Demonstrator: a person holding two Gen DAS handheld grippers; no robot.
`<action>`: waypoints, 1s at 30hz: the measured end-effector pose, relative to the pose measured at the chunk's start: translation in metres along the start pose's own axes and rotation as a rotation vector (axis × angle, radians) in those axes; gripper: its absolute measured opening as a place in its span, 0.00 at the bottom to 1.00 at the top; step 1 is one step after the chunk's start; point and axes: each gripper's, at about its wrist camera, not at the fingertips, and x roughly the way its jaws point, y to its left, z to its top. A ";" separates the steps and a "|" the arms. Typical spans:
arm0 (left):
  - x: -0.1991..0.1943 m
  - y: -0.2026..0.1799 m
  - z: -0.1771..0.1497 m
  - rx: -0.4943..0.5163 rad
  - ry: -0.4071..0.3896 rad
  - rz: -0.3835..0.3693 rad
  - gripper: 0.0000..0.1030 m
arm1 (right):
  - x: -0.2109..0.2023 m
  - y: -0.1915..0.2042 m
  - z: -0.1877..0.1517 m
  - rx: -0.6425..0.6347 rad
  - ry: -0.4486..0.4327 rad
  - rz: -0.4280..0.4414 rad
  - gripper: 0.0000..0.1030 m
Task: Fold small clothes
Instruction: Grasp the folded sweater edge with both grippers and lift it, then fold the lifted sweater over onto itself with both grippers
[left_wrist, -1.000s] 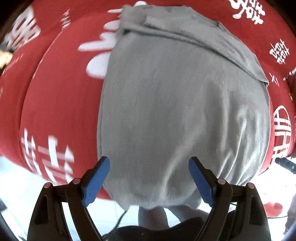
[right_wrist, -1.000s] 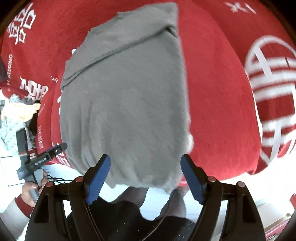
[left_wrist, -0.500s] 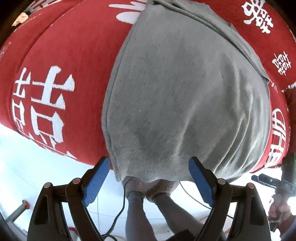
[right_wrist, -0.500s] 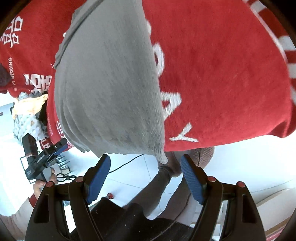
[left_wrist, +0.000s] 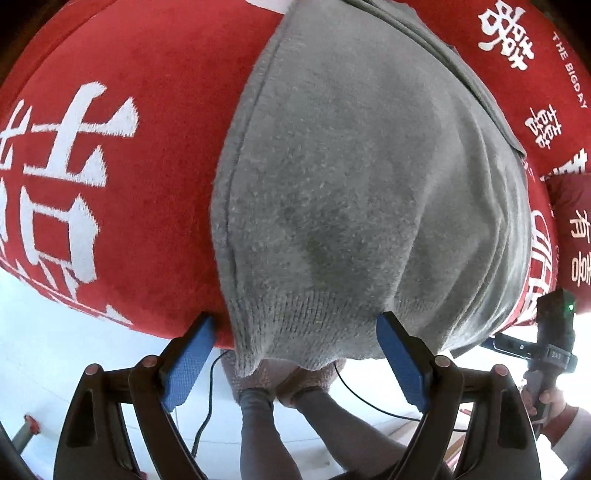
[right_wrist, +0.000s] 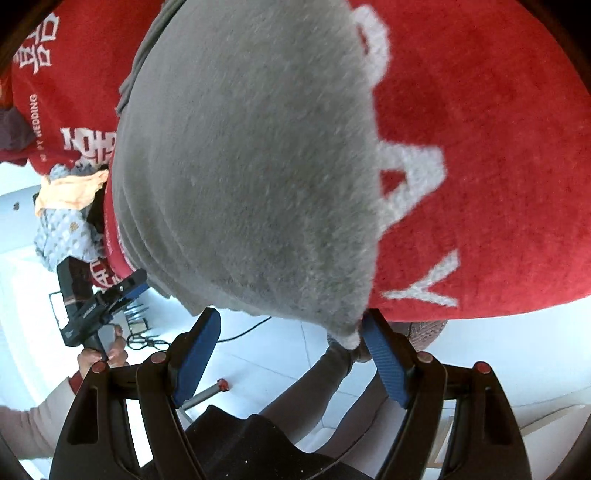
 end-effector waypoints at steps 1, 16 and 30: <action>-0.001 -0.004 0.004 0.000 0.004 -0.036 0.85 | -0.001 0.001 0.001 -0.002 0.003 0.019 0.80; -0.002 -0.031 0.017 0.100 0.053 -0.191 0.85 | -0.011 0.004 0.011 0.016 -0.011 0.270 0.80; 0.001 -0.029 0.025 0.078 0.062 -0.179 0.85 | -0.009 -0.006 0.015 0.021 0.048 0.343 0.80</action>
